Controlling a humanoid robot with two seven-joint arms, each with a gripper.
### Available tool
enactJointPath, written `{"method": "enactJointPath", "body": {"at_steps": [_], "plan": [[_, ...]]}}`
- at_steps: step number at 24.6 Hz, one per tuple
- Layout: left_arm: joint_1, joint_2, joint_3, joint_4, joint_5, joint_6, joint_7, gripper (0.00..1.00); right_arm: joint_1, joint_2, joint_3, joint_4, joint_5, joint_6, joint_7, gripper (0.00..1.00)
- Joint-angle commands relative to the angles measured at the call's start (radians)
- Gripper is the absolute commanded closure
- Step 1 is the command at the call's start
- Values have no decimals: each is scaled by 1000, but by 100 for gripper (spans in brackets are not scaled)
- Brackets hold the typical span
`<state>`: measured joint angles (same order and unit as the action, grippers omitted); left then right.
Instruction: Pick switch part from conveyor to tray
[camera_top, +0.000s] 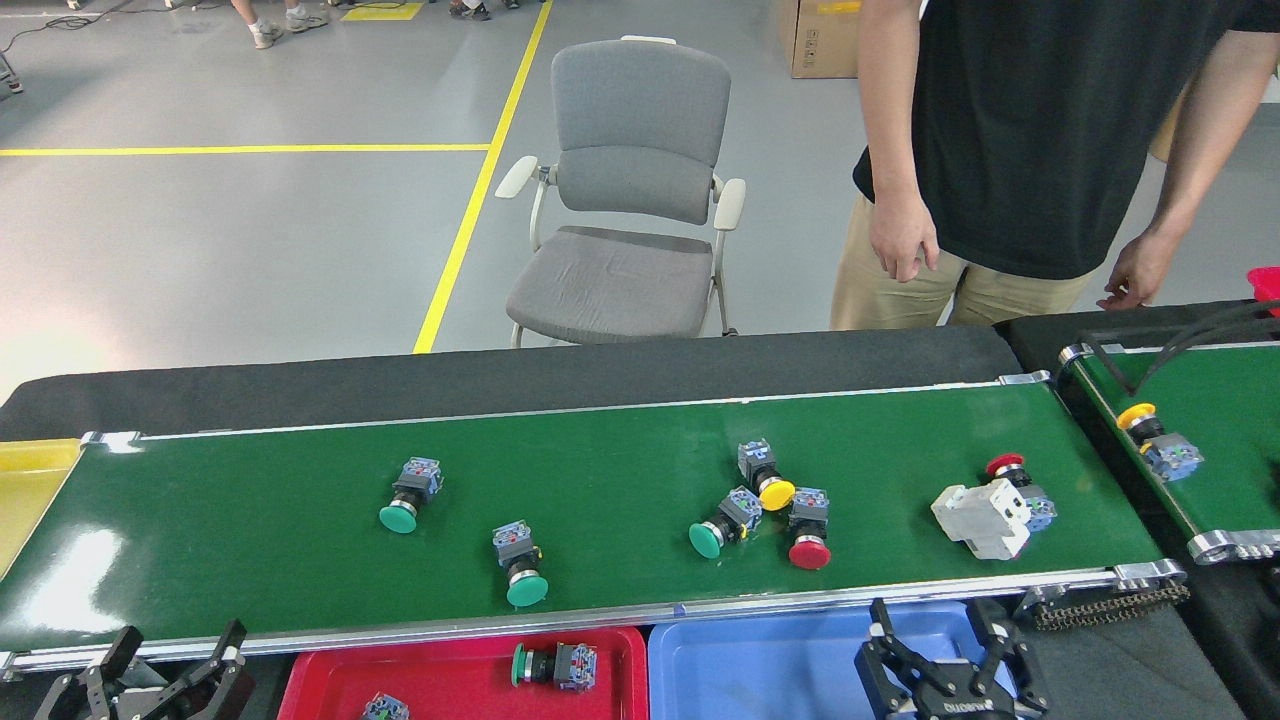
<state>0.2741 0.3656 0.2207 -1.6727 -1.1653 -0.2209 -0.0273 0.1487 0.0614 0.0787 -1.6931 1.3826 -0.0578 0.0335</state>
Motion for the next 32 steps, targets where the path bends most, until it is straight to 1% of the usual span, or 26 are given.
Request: {"method": "enactJointPath", "body": {"at_steps": [1, 3, 6, 8, 10, 13, 16, 18, 21, 22, 23, 26, 27, 28, 29, 30, 31, 32], "plan": [[-53, 24, -26, 22, -2, -66, -3, 1, -47, -6, 62, -11, 1, 4, 42, 1], [-144, 26, -104, 91, -8, -67, -5, 1, -104, -12, 118, -3, 7, 7, 89, 1], [-280, 27, -167, 212, -11, -64, -5, 1, -130, -8, 181, 21, 36, 15, 155, 1], [-354, 27, -195, 300, -11, -61, -5, 1, -141, 2, 199, 50, 59, 16, 160, 1], [-429, 27, -219, 399, -11, -54, -5, 1, -146, 23, 201, 79, 69, 16, 160, 1], [-474, 29, -238, 459, -11, -54, -5, 1, -164, 46, 202, 110, 75, 16, 160, 1], [-487, 27, -241, 488, -11, -54, -5, 1, -212, 87, 210, 181, 118, 16, 158, 1], [-501, 27, -242, 511, -11, -54, -5, 1, -248, 94, 219, 228, 135, 29, 155, 1], [-544, 26, -265, 570, -11, -46, -3, 2, -324, 95, 286, 308, 131, 119, 154, 1], [-566, 26, -281, 593, -11, -41, -2, 5, -356, 95, 308, 338, 128, 150, 152, 1], [-582, 24, -294, 617, -11, -29, 0, 10, -383, 97, 326, 372, 125, 174, 152, 1], [-641, 19, -340, 696, -11, -6, 3, 39, -456, 98, 383, 490, 121, 227, 149, 2], [-656, 18, -356, 717, -11, -6, 4, 44, -477, 98, 401, 529, 121, 251, 138, 4], [-668, 16, -368, 734, -11, -5, 6, 46, -498, 98, 418, 564, 118, 277, 120, 10], [-671, 16, -374, 743, -11, 0, 6, 46, -514, 98, 432, 587, 115, 291, 103, 20], [-671, 16, -374, 746, -11, 6, 6, 50, -521, 98, 443, 604, 107, 293, 92, 36], [-671, 16, -374, 746, -11, 6, 6, 57, -525, 98, 452, 612, 107, 293, 88, 54], [-671, 16, -374, 746, -10, 3, 6, 63, -525, 98, 460, 612, 110, 291, 86, 66]]}}
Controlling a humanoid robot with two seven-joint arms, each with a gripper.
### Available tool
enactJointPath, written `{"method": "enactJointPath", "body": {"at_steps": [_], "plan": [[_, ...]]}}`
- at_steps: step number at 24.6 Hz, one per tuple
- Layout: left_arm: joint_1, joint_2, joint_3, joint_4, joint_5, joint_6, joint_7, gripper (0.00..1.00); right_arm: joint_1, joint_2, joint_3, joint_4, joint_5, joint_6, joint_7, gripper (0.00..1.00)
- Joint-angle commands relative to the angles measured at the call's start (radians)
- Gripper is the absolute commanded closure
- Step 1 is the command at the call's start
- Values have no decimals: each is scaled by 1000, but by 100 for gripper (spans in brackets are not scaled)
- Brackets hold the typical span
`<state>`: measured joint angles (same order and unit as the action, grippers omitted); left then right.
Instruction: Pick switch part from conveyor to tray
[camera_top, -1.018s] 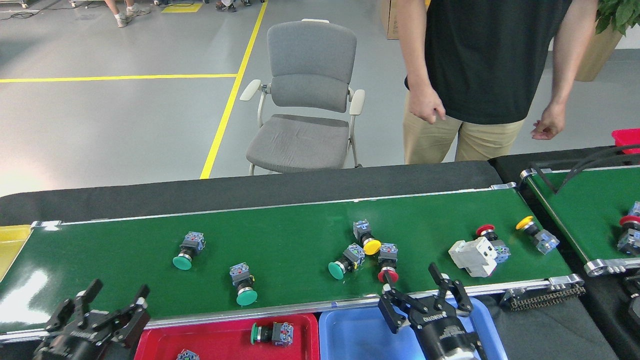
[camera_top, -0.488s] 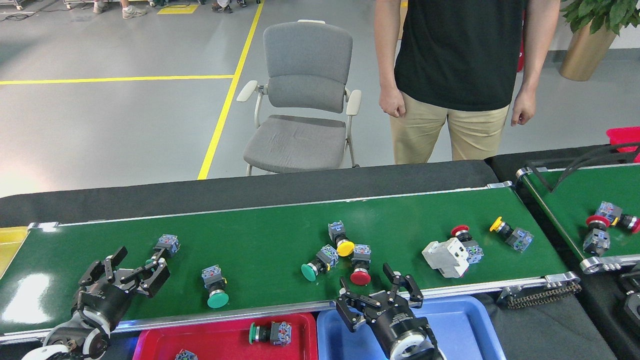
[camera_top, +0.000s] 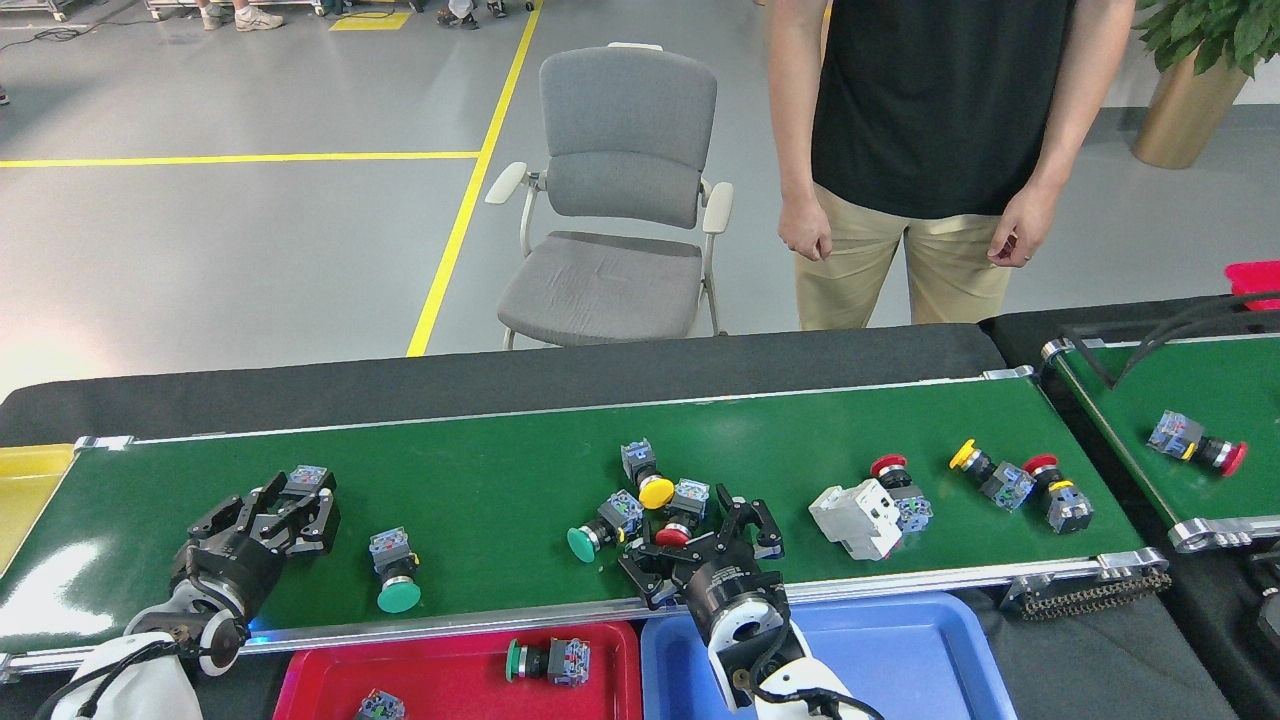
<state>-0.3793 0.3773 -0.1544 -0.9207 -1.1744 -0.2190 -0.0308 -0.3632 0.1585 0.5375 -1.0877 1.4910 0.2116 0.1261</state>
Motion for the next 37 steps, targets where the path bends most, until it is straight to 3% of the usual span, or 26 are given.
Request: {"method": "enactJointPath", "body": {"at_steps": [1, 3, 7, 11, 14, 15, 16, 17, 18, 19, 26, 28, 31, 33, 37], "plan": [[-16, 5, 1, -7, -1, -3, 11, 72, -13, 1, 9, 6, 2, 22, -6, 76], [-13, 6, 1, -15, 1, -13, 11, 81, -14, 1, 10, 5, 2, 22, -8, 93], [48, 23, 32, -210, 10, -128, 11, 88, -5, -11, 10, -31, 3, 28, -51, 96], [229, 66, 156, -443, 2, -310, 0, 85, 41, -50, 25, -173, 6, 3, -63, 95], [476, 52, 288, -638, 1, -530, -1, 71, 89, -102, 145, -307, 6, -109, -66, 94], [534, 46, 319, -675, 2, -566, -1, 70, 104, -106, 173, -342, 6, -135, -72, 90], [591, 29, 346, -716, 1, -566, -1, 65, 124, -119, 211, -383, 6, -172, -91, 74], [640, -9, 355, -751, -2, -566, -3, 48, 142, -134, 251, -403, 6, -215, -131, 18], [657, -43, 355, -765, -5, -566, -3, 21, 150, -134, 272, -403, 6, -238, -154, 0], [660, -63, 355, -770, -8, -566, -3, 2, 150, -134, 286, -403, 6, -247, -158, 0], [668, -77, 404, -773, -8, -566, 0, 0, 164, -137, 260, -425, -1, -245, -160, 0], [680, -86, 446, -771, -8, -447, 0, 0, 198, -140, 159, -479, -1, -198, -160, 0], [686, -90, 466, -759, -8, -68, 11, 0, 338, -139, -11, -552, -3, -86, -203, 0], [686, -90, 470, -734, -10, 13, 11, 0, 451, -139, -80, -577, -3, -37, -293, 0], [697, -84, 503, -692, -10, 13, 11, 0, 624, -132, -211, -592, -8, 2, -408, 0]]}}
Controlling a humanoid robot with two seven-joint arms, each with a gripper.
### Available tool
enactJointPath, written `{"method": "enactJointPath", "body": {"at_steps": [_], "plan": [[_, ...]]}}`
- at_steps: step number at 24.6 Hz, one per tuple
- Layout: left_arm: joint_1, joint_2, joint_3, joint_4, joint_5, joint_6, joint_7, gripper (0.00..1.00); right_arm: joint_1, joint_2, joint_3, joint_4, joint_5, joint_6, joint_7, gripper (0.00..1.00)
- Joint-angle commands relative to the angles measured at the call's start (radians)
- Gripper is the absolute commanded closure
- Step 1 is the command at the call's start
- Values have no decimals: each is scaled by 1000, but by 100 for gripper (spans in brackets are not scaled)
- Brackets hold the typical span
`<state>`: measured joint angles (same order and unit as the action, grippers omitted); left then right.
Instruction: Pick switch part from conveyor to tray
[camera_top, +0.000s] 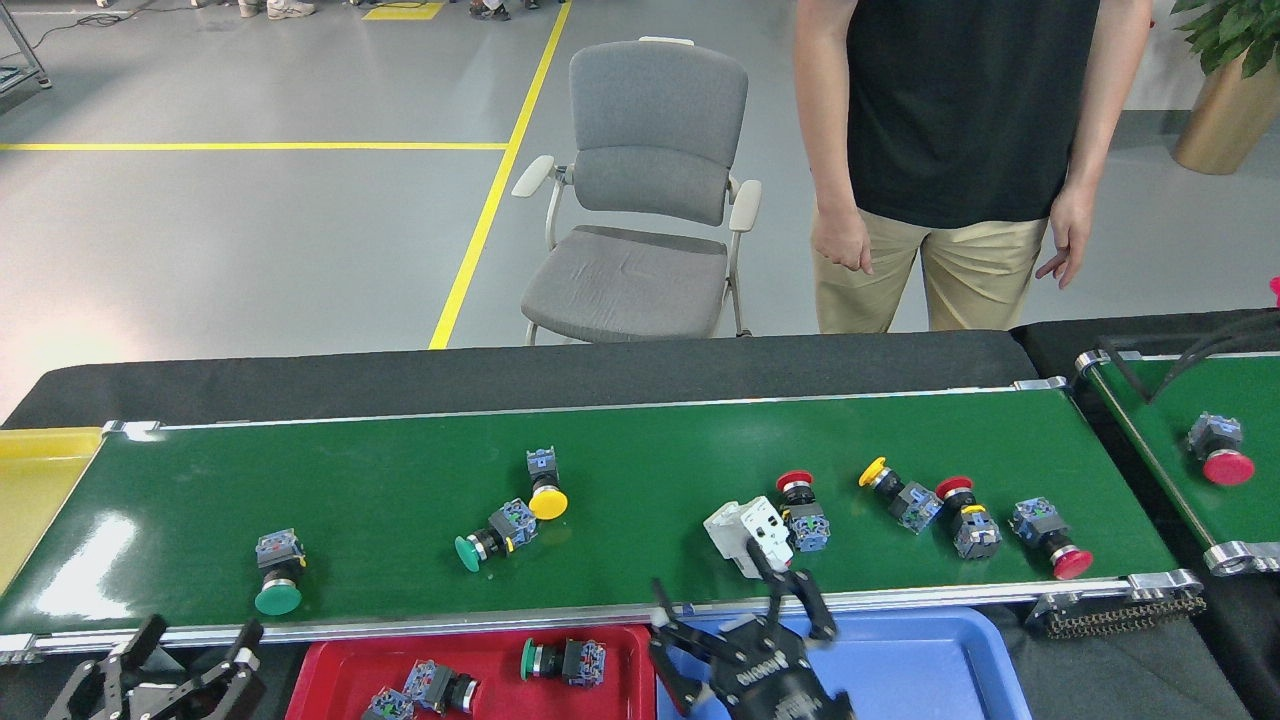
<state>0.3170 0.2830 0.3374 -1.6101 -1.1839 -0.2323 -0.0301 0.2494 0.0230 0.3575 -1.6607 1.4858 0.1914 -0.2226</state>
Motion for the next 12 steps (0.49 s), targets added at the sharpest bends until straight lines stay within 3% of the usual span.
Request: {"method": "enactJointPath", "body": {"at_steps": [1, 4, 8, 12], "plan": [[2, 12, 11, 1, 0, 25, 9, 0, 34, 5, -68, -19, -12, 22, -76, 0], [2, 13, 5, -2, -2, 21, 9, 0, 50, 3, -147, -10, -67, 23, -75, 0], [-21, 13, -3, 2, -30, -4, 6, 0, 41, -8, -150, 6, -78, 14, -31, 0], [-131, 15, -60, 70, -140, 1, -1, 0, -64, -3, -126, 9, -67, 10, 71, 0]]}}
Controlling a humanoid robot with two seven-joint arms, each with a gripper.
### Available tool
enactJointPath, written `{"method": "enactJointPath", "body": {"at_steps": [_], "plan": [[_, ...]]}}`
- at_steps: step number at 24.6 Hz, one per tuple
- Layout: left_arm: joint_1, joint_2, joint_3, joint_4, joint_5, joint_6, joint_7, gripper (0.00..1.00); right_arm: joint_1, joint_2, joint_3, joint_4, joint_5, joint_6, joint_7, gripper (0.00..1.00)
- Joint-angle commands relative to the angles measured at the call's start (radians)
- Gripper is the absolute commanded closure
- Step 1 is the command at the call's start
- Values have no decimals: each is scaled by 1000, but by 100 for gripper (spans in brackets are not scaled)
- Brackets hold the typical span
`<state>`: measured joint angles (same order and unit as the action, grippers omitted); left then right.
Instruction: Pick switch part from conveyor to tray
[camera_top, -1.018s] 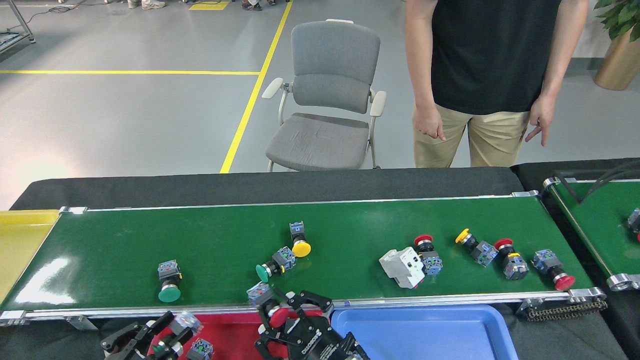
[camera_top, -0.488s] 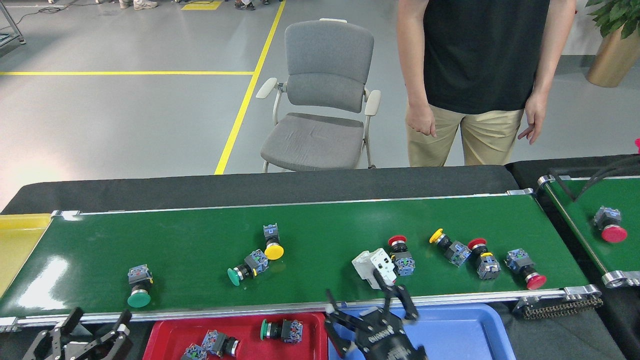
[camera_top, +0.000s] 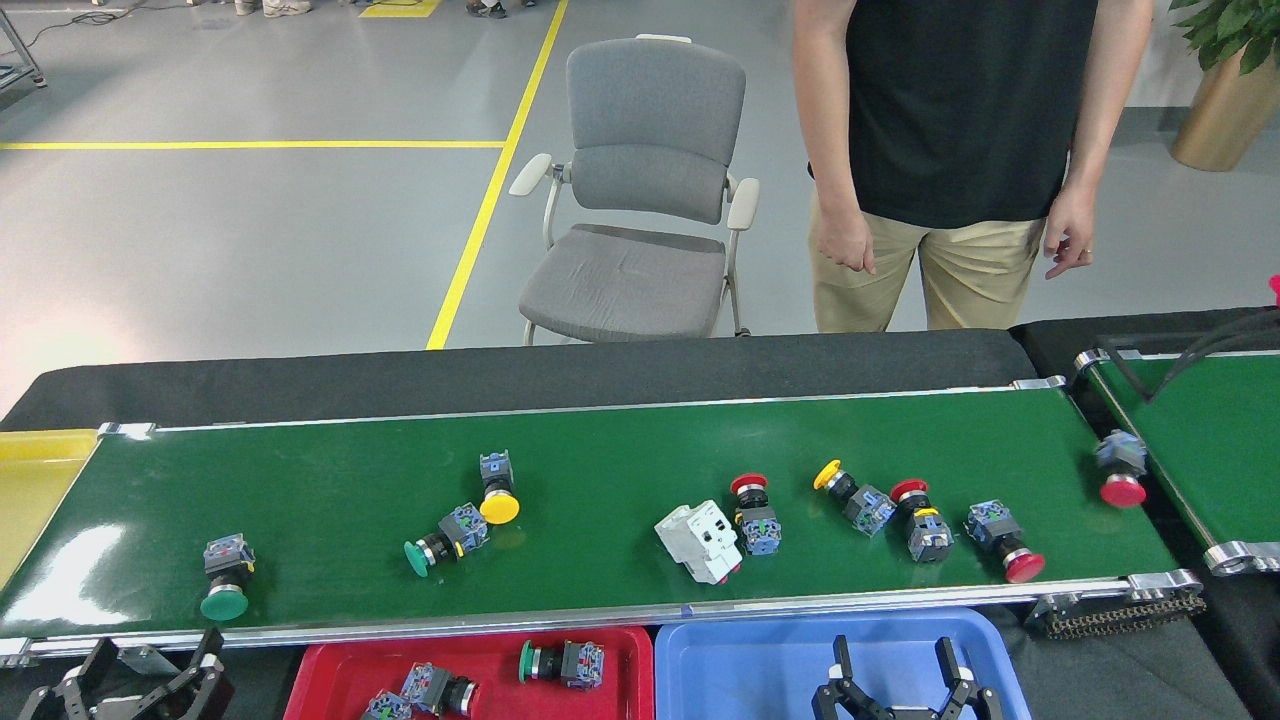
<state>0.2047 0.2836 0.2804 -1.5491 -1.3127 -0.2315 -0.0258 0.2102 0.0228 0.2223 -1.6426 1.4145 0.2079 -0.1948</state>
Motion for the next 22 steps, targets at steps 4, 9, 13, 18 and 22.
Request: {"method": "enactJointPath", "body": {"at_steps": [4, 9, 13, 18, 22], "plan": [[-100, 22, -4, 123, -11, 0, -6, 0, -121, 9, 95, 49, 63, 13, 114, 1], [-211, 88, -6, 284, -11, 4, -6, 0, -230, 60, 167, 161, 93, 39, 179, 1], [-281, 100, -37, 388, -11, 7, -5, 9, -305, 94, 229, 233, 93, 39, 196, 1], [-304, 105, -66, 440, -8, -6, -3, 39, -411, 134, 270, 357, 78, 30, 215, 1], [-320, 103, -76, 434, 32, -78, -3, 78, -465, 135, 313, 417, 12, 33, 215, 1]]}}
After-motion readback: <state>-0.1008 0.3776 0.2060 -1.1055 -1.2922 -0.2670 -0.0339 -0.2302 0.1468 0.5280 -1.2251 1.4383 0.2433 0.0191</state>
